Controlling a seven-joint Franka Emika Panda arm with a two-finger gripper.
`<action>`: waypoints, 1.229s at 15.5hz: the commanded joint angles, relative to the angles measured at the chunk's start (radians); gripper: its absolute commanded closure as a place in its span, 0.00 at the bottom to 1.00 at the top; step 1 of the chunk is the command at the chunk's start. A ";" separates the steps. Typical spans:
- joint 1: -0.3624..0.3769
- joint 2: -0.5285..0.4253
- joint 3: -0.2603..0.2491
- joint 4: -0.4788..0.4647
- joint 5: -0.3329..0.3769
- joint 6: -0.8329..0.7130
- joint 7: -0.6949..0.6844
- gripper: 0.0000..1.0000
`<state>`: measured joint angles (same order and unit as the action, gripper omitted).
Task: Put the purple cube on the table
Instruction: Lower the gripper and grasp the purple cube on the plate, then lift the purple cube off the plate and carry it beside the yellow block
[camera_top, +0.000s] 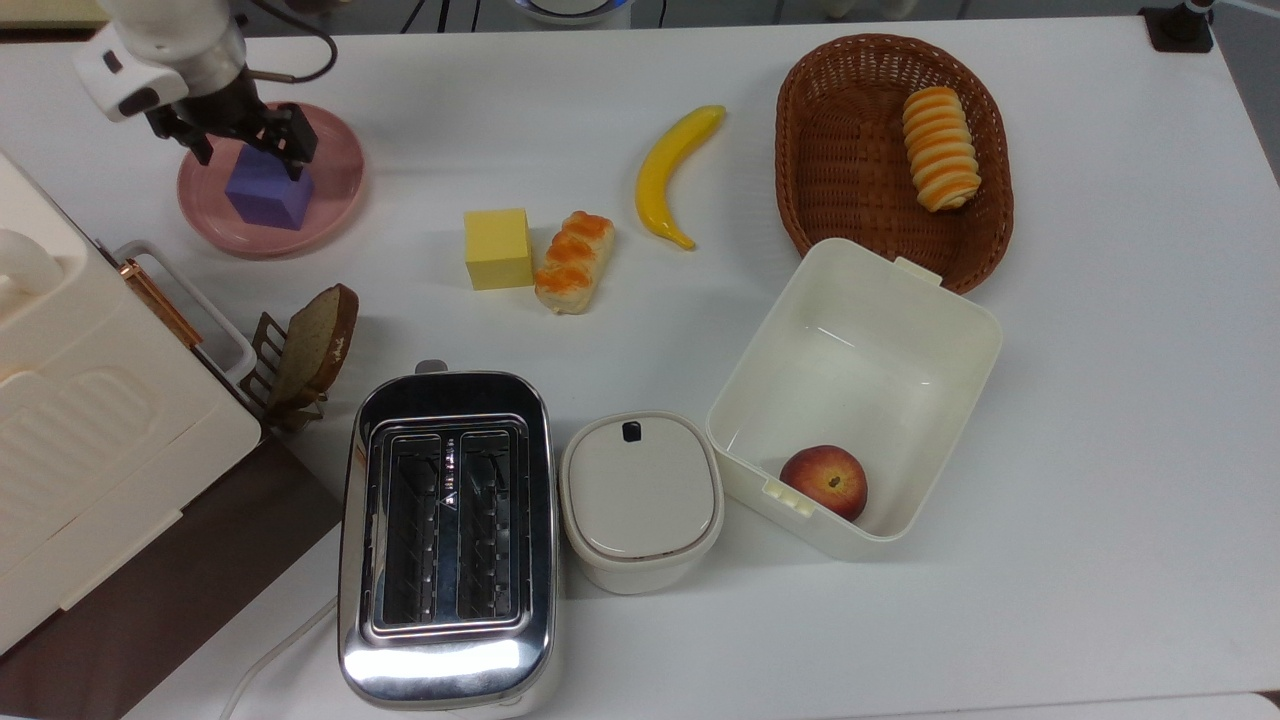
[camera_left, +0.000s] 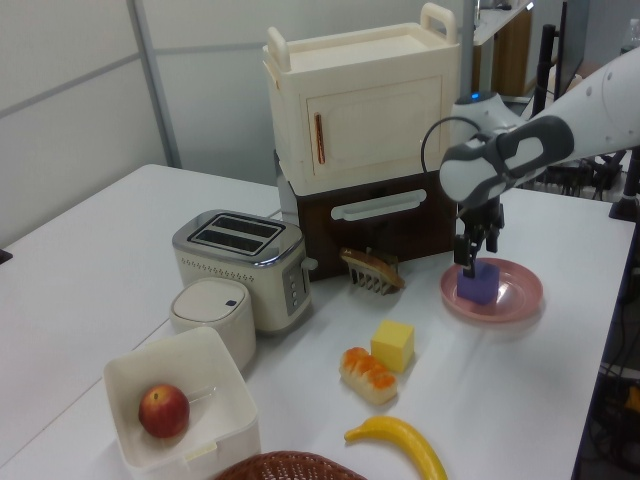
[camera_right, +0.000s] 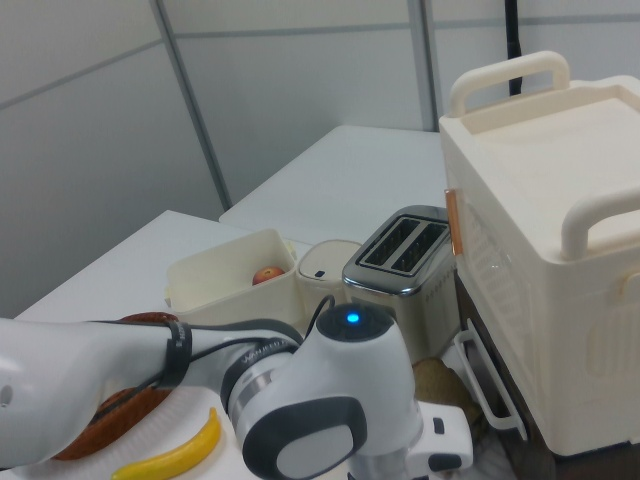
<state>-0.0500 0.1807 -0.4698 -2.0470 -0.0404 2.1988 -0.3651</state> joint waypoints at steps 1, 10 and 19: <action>0.005 0.008 -0.006 -0.030 0.005 0.044 -0.020 0.00; 0.016 -0.020 -0.004 0.051 0.011 -0.112 -0.006 1.00; 0.200 -0.092 0.013 0.077 0.031 -0.343 0.093 1.00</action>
<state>0.0698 0.1174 -0.4527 -1.9020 -0.0171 1.8601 -0.3350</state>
